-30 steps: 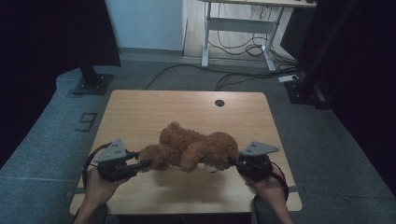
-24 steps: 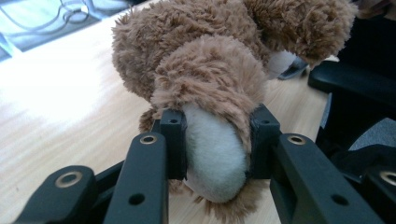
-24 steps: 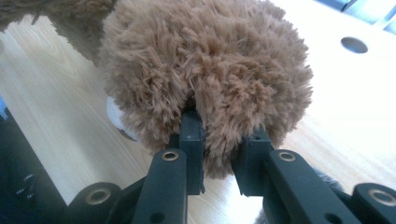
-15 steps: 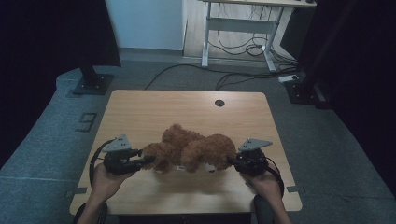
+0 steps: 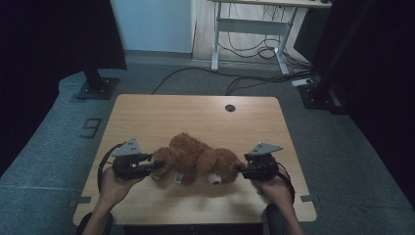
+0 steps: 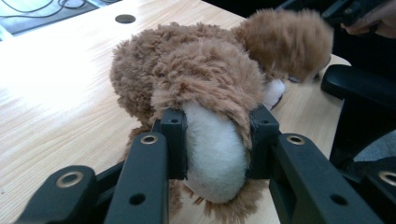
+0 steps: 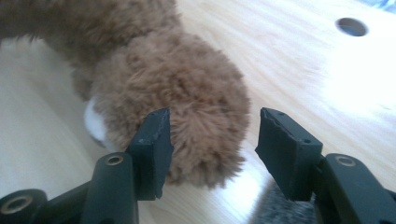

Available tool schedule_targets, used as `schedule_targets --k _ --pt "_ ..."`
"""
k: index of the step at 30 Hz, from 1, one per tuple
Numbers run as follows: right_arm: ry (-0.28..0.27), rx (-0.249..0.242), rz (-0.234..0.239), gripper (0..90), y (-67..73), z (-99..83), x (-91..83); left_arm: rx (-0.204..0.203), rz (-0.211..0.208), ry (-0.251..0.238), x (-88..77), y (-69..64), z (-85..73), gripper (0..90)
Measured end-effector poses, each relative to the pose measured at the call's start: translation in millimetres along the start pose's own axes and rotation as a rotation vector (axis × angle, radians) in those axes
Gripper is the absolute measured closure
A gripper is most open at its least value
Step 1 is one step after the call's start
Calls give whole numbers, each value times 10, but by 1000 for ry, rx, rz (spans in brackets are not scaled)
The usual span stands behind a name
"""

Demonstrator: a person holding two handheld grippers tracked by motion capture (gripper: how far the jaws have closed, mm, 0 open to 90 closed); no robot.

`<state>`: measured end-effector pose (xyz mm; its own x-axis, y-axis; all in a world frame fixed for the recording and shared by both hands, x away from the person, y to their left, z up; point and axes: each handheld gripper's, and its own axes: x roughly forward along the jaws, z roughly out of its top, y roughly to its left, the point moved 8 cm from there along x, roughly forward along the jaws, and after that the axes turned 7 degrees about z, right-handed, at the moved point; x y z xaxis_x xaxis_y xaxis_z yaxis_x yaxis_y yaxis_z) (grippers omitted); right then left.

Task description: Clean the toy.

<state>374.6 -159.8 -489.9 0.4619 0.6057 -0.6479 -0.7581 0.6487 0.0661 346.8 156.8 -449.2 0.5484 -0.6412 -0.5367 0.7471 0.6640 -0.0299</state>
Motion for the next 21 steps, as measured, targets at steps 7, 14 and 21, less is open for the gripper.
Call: schedule_targets --k 7,14,21 --pt "22 4 63 518 17 -118 139 2 -1 4 16 17 11 658" --pt "-11 -15 36 828 52 -97 127 -7 2 -4 -16 12 45 655" --pt "-53 -54 43 836 183 155 -198 -18 8 -28 -263 -47 257 644"
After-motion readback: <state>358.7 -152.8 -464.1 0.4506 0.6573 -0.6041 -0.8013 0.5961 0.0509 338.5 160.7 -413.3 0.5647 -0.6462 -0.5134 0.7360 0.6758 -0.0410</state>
